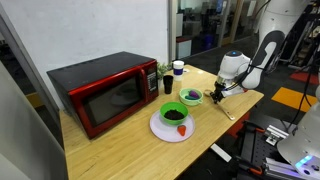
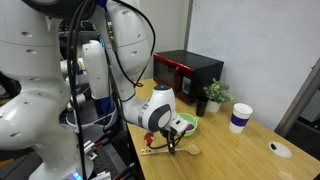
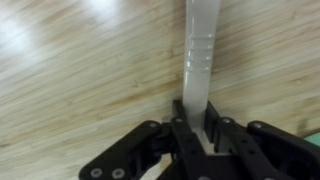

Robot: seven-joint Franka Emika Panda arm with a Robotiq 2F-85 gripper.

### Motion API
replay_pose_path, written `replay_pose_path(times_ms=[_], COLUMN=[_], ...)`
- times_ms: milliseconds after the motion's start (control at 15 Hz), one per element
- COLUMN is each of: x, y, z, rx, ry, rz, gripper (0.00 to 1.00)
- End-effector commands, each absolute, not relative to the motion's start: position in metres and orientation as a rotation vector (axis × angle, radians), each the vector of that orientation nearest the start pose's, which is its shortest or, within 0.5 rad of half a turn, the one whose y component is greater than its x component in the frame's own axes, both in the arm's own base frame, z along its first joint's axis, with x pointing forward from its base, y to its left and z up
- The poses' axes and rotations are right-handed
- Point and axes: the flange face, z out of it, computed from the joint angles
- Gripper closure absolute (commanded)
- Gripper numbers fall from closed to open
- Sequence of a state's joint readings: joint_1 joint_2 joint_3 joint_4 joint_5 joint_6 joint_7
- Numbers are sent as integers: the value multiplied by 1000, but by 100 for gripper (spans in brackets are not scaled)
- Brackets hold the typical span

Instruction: Use the ladle to stir the contents in the green bowl

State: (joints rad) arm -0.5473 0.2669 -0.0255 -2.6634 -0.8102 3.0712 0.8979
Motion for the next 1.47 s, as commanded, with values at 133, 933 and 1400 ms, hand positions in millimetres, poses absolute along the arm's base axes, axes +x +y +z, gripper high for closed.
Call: replay_pose_path(times_ms=[133,933,1400], x=[357,347,337], y=[-147,-117,-81], z=[190,358,427], rx=[-3127,-3339,-3313], ry=[974,741,364], rz=[-222,-118,-165], gripper=[94,94,94])
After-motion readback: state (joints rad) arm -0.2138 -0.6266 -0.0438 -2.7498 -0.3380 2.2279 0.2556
